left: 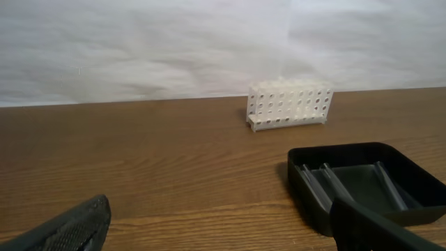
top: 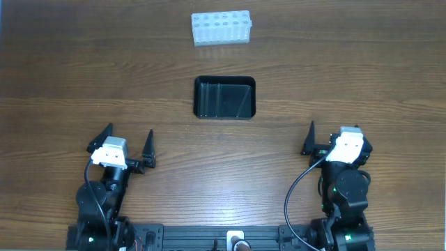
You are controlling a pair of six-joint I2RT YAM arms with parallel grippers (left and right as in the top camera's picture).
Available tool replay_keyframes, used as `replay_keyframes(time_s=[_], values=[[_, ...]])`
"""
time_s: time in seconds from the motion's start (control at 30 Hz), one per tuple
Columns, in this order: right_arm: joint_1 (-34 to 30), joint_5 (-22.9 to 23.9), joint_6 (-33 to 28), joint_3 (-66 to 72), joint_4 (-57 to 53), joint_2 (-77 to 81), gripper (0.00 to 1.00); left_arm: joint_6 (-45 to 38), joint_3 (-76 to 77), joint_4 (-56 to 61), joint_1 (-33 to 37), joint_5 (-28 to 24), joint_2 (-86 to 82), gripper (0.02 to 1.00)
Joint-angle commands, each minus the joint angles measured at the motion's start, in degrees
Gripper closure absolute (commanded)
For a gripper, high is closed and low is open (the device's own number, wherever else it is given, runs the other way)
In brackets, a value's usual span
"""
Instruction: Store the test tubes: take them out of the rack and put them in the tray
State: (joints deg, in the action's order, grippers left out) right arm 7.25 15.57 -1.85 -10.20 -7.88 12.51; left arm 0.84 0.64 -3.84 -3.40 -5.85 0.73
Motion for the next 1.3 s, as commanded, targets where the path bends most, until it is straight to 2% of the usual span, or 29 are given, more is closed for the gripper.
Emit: replay_keyframes(time_s=[0.03, 0.17, 0.6, 0.9, 1.3], values=[[-2.19, -4.15, -2.1, 5.22, 3.23, -4.11, 0.009, -0.83, -0.31, -0.07, 0.31, -0.72, -0.39, 0.018], [-2.73, -3.93, -2.1, 10.05, 5.99, -6.99, 0.009, -0.83, -0.31, -0.09, 0.31, -0.72, -0.39, 0.02], [-4.48, -3.93, -2.08, 9.92, 4.83, -12.22, 0.007, -0.83, -0.31, -0.09, 0.31, -0.72, -0.39, 0.02], [-13.16, -3.93, -2.08, 9.9, 4.81, -12.2, 0.007, -0.83, -0.31, -0.09, 0.31, -0.72, -0.39, 0.018], [-13.27, -3.91, -2.08, 9.9, 4.81, -12.2, 0.009, -0.83, -0.31, -0.07, 0.31, -0.72, -0.39, 0.018]])
